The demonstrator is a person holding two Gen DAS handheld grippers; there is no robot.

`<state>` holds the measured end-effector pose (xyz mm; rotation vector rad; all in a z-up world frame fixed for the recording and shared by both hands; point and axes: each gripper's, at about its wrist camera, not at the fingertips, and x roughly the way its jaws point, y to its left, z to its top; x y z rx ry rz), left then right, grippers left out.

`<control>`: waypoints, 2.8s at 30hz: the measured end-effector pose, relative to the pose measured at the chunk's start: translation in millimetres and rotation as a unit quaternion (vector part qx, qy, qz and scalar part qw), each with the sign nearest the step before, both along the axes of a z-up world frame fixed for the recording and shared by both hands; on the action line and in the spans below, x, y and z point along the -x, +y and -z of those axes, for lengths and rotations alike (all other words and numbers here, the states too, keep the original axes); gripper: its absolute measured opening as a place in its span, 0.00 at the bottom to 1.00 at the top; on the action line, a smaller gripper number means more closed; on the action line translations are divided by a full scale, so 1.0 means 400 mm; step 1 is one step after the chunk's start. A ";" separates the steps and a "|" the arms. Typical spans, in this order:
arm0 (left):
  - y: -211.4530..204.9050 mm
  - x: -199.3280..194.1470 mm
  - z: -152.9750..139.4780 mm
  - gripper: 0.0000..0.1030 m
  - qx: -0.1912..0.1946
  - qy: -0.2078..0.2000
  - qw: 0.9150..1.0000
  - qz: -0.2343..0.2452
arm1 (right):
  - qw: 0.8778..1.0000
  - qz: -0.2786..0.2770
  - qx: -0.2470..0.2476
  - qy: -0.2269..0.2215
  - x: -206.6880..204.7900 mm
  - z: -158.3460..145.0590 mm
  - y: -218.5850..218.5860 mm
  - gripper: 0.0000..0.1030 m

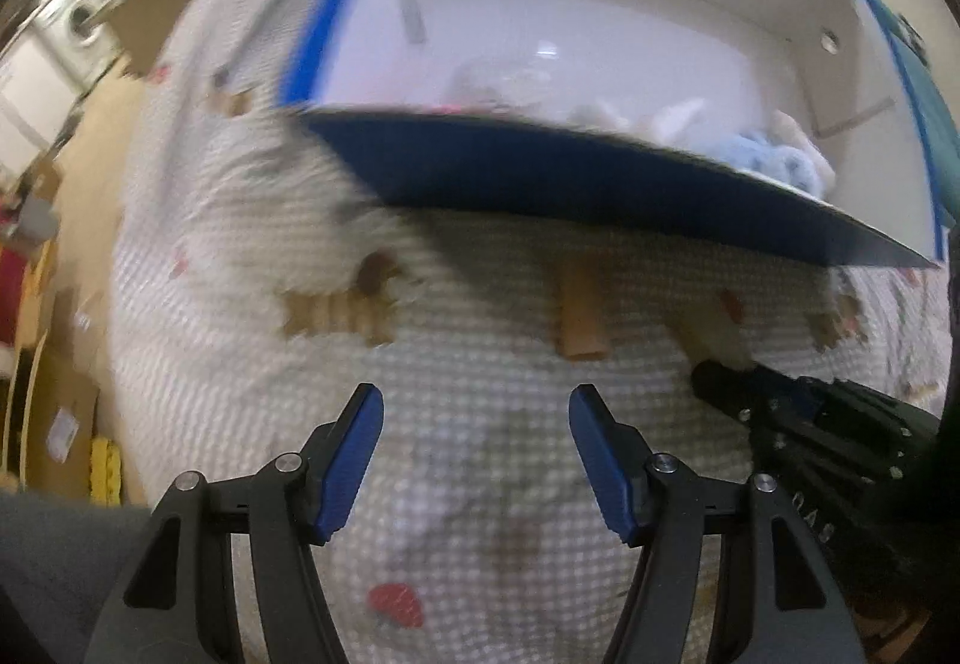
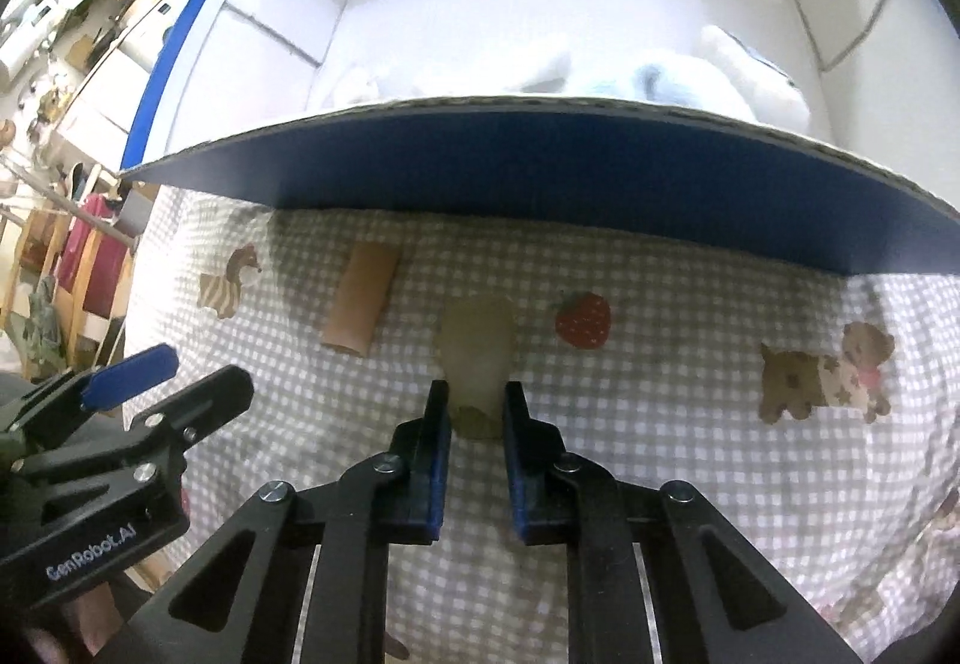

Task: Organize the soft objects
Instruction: 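Grasp the beige cup with the right tool while the left tool grasps the tan cylinder, then carry the tan cylinder and beige cup over the box with both tools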

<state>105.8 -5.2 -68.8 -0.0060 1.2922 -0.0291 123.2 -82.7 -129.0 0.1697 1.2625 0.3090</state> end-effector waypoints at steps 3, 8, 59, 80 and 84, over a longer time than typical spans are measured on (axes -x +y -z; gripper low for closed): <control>-0.019 -0.035 0.012 0.60 0.030 0.002 1.000 0.009 | 1.000 0.008 0.000 -0.004 0.001 -0.007 -0.018 0.18; -0.051 -0.081 0.056 0.58 0.045 0.016 0.999 0.019 | 1.000 0.020 0.000 -0.005 0.001 -0.016 -0.080 0.18; 0.095 0.198 -0.244 0.05 0.032 -0.055 0.998 0.004 | 0.993 -0.015 0.035 -0.113 0.111 -0.225 -0.099 0.18; -0.012 -0.119 -0.232 0.05 0.016 -0.062 0.998 0.030 | 0.987 -0.007 0.044 -0.153 -0.102 -0.292 -0.144 0.18; -0.033 -0.165 -0.184 0.05 0.010 -0.046 0.998 0.034 | 0.990 0.008 0.042 -0.137 -0.151 -0.248 -0.165 0.18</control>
